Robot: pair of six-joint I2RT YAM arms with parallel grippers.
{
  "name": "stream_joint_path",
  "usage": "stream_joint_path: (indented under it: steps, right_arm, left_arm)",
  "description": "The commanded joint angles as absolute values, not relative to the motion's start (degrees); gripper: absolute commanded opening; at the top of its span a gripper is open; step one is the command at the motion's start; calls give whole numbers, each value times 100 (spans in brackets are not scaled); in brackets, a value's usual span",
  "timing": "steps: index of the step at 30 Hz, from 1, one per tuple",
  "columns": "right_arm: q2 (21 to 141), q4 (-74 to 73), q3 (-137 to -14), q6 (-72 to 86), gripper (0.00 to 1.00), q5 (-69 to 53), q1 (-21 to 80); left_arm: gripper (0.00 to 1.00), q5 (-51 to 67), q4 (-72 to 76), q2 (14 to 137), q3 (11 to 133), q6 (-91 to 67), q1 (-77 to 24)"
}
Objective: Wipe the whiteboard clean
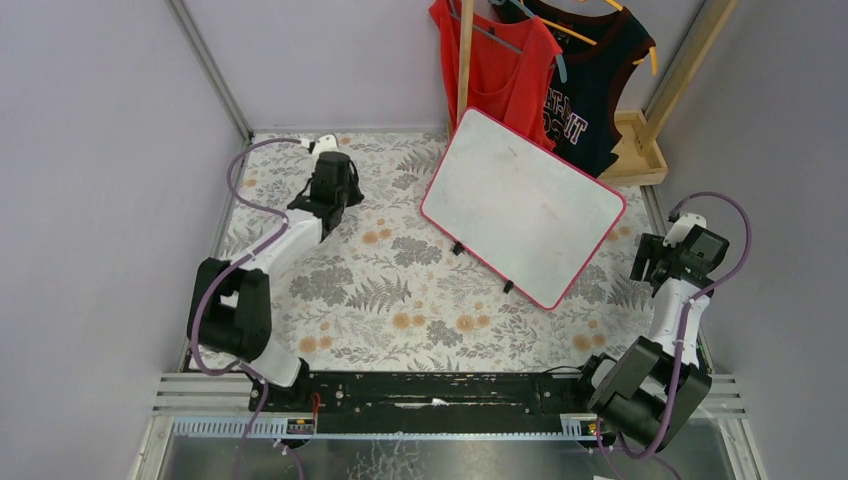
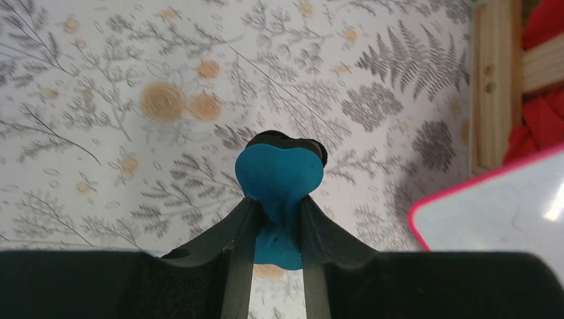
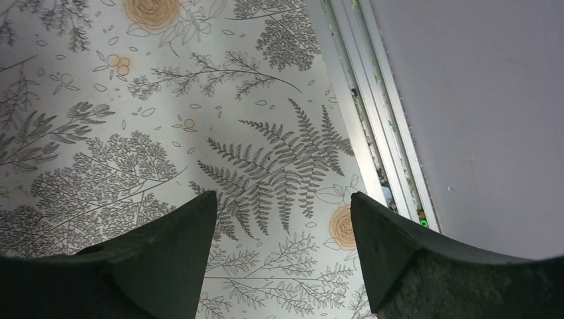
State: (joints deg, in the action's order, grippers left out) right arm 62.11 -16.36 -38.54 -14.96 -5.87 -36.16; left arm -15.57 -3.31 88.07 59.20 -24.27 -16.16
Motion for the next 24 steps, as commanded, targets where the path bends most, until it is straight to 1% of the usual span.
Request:
stream_joint_path:
  steps: [1,5,8,15,18,22,24]
  right_arm:
    - [6206,-1363,-3903,-1385,80,-978,-3628]
    - [6160,-1430,-3920,-1355,81,-1230,-3627]
    - [6121,-1456,-3916,-1364,81,-1353,-3628]
    - [6012,-1468,-3885,-1365,81,-1550,-3635]
    - [6016,-1491,-3907,-1371,81,-1571,-3629]
    - [5933,-1540,-3875,-1425,81,-1620,-3635]
    - [5894,-1532,-3831,-1445,81,-1649,-3630]
  left_arm:
    - [26,-1592,-688,9303,6634,-1905,-1366]
    - [29,-1499,-958,9582,6788,-1676,-1145]
    - [32,-1212,-1118,9774,6835,-1479,-980]
    - [32,-350,-2381,10445,7399,-895,-720]
    - [32,-326,-2363,10428,7307,-906,-721]
    - [36,-511,-2134,10232,7163,-878,-716]
    - [41,-643,-1868,9990,6969,-854,-687]
